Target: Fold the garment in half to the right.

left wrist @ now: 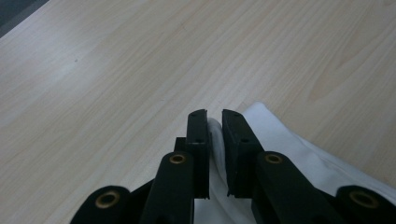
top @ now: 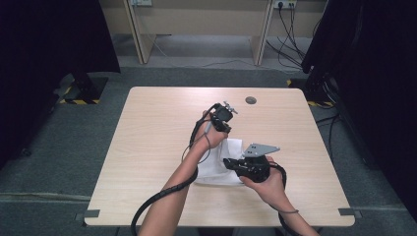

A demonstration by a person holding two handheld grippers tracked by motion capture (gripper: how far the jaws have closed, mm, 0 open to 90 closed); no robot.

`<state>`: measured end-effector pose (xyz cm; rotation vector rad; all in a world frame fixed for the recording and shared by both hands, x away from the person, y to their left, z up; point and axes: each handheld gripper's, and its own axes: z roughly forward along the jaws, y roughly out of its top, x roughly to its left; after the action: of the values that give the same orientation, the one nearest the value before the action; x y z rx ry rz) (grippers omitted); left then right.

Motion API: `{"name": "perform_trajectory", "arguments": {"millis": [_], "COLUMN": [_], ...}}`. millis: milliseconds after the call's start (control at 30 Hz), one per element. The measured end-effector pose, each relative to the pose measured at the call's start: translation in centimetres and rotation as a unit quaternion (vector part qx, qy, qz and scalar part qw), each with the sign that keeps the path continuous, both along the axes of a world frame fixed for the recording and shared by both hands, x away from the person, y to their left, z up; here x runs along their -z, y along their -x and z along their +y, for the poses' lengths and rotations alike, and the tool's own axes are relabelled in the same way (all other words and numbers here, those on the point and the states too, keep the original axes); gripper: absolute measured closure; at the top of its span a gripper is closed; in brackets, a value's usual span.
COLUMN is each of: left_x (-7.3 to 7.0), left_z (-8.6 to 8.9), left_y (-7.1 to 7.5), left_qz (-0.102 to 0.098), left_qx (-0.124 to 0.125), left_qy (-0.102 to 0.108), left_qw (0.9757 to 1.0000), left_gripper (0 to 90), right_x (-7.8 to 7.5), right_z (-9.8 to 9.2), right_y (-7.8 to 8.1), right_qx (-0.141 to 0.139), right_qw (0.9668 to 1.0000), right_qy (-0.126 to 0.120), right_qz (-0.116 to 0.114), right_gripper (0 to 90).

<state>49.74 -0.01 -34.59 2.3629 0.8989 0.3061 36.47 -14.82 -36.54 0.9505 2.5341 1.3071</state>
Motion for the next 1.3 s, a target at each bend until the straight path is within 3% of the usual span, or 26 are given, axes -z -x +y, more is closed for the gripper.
{"name": "perform_trajectory", "arguments": {"millis": [1300], "left_x": [1.4], "left_z": [-0.9], "left_y": [0.3], "left_qz": [0.007], "left_qx": [0.004], "left_qy": [0.000], "left_qw": [1.0000], "left_gripper": [80.5], "right_x": [1.1], "right_z": [-0.4], "right_y": [0.0], "right_qx": [0.002], "right_qw": [0.9998], "right_qy": [0.013], "right_qz": [0.013], "right_gripper": [82.7]}}
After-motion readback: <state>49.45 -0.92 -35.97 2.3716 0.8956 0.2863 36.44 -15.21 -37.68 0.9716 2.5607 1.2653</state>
